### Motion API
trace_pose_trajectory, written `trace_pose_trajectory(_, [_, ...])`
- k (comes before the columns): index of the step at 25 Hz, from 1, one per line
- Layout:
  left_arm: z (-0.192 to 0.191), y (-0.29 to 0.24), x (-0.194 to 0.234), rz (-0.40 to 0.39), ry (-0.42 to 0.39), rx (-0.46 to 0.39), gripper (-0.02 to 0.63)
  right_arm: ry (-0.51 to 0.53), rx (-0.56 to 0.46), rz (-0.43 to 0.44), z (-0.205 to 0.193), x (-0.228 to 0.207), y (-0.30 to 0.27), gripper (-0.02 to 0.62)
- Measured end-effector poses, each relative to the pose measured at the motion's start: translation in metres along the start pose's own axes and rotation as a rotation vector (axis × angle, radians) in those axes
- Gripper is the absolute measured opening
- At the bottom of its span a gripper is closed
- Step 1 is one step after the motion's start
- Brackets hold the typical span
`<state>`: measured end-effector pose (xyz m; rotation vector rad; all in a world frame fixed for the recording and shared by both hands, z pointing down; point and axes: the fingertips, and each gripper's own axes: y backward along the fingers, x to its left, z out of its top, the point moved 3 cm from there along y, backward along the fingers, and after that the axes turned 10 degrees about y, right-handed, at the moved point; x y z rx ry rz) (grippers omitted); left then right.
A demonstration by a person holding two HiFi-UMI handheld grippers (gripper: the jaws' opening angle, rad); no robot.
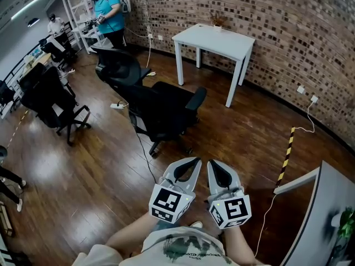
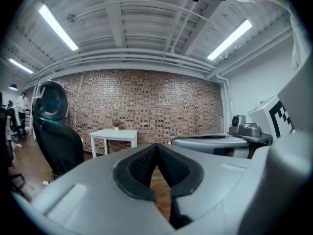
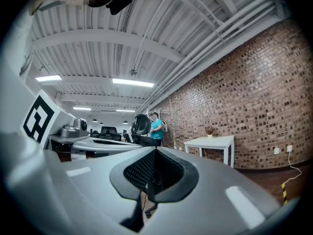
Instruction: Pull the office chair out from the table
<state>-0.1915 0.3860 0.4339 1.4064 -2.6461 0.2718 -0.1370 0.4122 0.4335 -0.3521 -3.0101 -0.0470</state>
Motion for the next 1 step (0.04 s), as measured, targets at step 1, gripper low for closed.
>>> trace_pose_trajectory(1, [0.0002, -0.0007, -0.0007, 0.001, 0.002, -0.002, 0.017, 0.002, -0.002, 0.001, 0.0000, -0.0005, 0.0006, 0.000])
